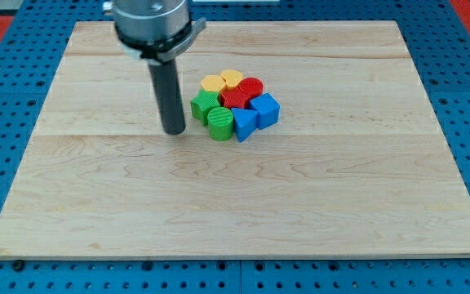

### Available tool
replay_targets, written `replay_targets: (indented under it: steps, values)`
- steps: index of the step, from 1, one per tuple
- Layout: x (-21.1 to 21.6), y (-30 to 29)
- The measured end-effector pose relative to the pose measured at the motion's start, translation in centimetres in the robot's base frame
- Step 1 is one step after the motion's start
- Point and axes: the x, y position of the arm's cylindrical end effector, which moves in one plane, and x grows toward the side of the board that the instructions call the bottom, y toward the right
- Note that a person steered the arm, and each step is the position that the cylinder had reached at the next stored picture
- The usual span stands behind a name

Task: Push the blue cube towards the top center

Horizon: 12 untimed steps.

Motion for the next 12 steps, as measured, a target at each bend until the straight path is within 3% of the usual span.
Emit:
replay_targets:
  steps: [1, 2, 5, 12]
  values:
    - [3.4, 0.7]
    - [3.8, 7.3]
    - [-2.2, 11.3]
    - [-6.5, 18.9]
